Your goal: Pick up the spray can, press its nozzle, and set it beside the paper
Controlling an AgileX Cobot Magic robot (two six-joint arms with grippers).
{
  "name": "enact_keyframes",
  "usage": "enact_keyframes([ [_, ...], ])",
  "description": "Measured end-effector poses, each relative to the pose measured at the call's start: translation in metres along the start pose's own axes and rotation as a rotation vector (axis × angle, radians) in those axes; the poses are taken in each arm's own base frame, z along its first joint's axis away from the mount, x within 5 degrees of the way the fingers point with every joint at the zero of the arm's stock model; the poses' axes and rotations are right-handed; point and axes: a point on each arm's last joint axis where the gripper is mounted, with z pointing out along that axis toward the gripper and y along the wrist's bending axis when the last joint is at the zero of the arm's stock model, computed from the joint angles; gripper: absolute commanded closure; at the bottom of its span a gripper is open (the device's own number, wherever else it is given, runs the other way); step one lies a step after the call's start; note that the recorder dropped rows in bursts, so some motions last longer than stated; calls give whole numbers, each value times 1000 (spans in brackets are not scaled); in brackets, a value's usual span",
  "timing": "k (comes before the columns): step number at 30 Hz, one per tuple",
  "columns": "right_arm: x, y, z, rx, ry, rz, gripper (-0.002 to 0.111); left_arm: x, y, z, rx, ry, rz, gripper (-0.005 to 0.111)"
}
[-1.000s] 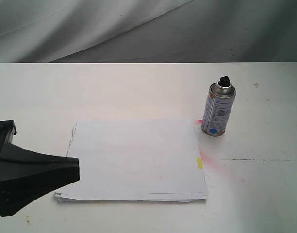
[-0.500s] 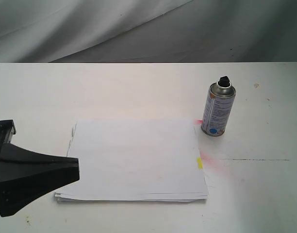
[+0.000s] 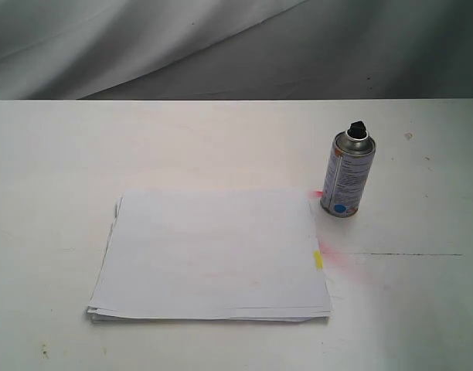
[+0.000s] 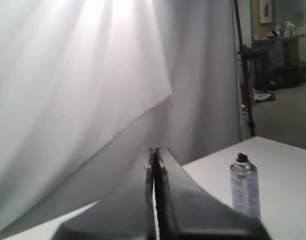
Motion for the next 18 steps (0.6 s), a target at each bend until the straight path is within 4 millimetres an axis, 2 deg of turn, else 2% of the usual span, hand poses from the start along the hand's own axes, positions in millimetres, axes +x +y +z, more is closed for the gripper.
enact_keyframes([
  [2, 0, 0, 0, 0, 0, 0, 108, -6, 0, -11, -51, -55, 33, 107],
  [4, 0, 0, 0, 0, 0, 0, 108, -2, 5, -16, -128, -59, 7, 107],
  [9, 0, 0, 0, 0, 0, 4, 108, 42, 20, -18, -313, 110, -198, 107],
  [13, 0, 0, 0, 0, 0, 4, 108, 82, 23, -22, -384, 253, -258, 107],
  [18, 0, 0, 0, 0, 0, 4, 108, 110, 22, -27, -407, 335, -294, 107],
])
